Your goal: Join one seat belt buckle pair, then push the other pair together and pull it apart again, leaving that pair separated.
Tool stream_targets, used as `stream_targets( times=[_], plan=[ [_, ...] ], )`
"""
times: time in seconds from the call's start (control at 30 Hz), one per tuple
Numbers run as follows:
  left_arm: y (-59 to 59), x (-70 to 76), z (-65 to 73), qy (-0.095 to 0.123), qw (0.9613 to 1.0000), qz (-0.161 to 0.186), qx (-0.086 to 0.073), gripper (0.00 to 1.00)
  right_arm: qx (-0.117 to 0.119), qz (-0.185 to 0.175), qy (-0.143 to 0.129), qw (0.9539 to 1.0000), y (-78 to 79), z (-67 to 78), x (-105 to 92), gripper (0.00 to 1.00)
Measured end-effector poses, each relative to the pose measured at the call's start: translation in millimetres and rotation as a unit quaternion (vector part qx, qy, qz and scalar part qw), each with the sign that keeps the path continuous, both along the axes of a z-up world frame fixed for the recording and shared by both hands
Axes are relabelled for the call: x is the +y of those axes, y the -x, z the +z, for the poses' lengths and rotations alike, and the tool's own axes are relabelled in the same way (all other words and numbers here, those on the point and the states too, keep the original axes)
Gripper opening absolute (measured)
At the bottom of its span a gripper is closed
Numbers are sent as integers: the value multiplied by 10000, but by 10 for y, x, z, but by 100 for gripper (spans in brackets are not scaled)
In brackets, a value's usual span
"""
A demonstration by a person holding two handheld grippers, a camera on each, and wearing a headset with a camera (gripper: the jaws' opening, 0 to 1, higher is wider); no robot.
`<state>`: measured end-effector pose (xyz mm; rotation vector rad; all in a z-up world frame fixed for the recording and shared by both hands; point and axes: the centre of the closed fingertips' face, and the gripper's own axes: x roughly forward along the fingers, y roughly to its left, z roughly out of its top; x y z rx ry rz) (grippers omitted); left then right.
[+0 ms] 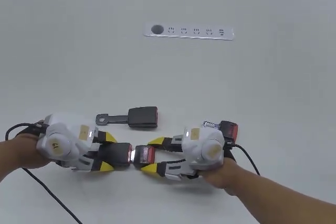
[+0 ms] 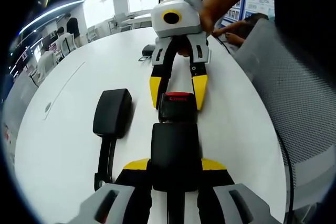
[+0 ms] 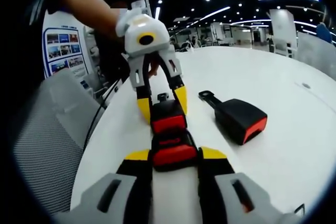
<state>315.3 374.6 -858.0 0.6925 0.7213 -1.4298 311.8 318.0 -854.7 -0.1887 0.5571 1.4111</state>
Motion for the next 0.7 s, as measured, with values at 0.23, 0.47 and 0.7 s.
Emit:
stream_targets(
  times=[0.23,0.47,0.7],
  plan=[
    [5,3,0,22,10000,12,-2,34,-32,-11,-2,10000,4,6,5,32],
    [7,9,-2,36,10000,19,3,34,-10,-27,-8,10000,4,2,7,33],
    [8,10,-3,25,10000,20,0,34,-35,-32,35,10000,10,-2,8,33]
  ],
)
